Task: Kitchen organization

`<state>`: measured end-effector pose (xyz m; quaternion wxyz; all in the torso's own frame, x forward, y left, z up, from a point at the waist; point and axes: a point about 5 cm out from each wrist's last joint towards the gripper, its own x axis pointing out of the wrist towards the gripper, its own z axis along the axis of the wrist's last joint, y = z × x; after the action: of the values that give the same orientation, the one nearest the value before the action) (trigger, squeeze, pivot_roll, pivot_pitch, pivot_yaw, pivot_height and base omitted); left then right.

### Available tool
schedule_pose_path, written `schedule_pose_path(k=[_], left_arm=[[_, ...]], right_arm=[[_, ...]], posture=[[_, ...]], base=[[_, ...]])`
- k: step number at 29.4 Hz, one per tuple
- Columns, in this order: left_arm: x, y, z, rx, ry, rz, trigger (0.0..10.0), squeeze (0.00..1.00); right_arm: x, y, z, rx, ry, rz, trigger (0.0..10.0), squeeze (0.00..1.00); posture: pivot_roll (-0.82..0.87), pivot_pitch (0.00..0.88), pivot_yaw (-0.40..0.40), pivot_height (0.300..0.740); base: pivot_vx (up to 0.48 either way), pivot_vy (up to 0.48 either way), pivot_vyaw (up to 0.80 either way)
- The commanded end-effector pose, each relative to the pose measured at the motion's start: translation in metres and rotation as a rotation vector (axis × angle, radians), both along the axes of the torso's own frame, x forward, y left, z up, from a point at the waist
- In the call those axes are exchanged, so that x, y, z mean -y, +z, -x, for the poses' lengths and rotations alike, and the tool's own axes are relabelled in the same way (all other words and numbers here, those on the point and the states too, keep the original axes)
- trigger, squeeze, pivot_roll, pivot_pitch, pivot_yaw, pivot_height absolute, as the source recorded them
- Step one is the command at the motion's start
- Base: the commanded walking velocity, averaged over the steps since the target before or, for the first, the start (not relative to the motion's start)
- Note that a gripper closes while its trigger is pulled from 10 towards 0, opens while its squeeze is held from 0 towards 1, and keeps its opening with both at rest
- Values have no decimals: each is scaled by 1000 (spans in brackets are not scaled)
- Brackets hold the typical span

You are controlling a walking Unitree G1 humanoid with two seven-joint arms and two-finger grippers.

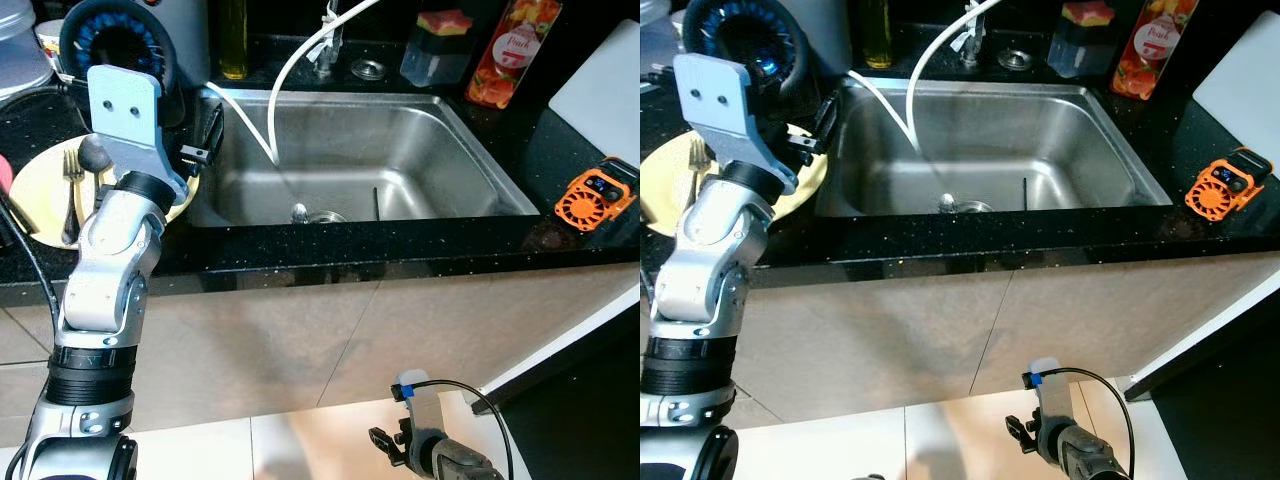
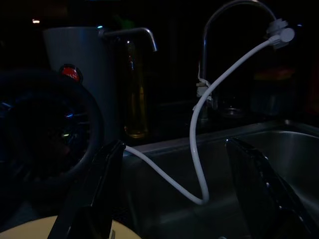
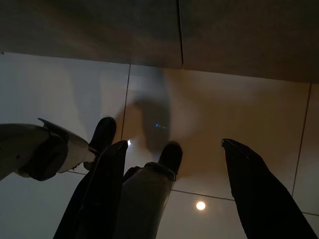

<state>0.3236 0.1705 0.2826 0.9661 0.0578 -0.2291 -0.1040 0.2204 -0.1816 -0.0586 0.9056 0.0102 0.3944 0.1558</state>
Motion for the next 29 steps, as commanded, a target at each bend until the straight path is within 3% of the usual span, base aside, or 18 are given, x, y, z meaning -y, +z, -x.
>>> schedule_pose_path(k=[1, 13, 24, 29], left_arm=[[6, -3, 1, -8, -15, -13, 10000, 0], [6, -3, 1, -11, -16, -5, 10000, 0], [6, -4, 2, 1, -6, 22, 10000, 0], [15, -9, 5, -18, -58, -10, 10000, 0]], right_arm=[[2, -4, 7, -29, -5, 2, 10000, 0], [0, -4, 6, -27, -3, -7, 10000, 0], [-2, -4, 7, -27, 0, -13, 10000, 0], [-3, -4, 6, -25, 1, -19, 10000, 0]], posture=[[133, 62, -83, 740], [134, 66, -81, 740], [136, 68, -81, 740], [135, 67, -79, 740]], base=[[341, 0, 0], [349, 0, 0], [0, 0, 0], [0, -144, 0]])
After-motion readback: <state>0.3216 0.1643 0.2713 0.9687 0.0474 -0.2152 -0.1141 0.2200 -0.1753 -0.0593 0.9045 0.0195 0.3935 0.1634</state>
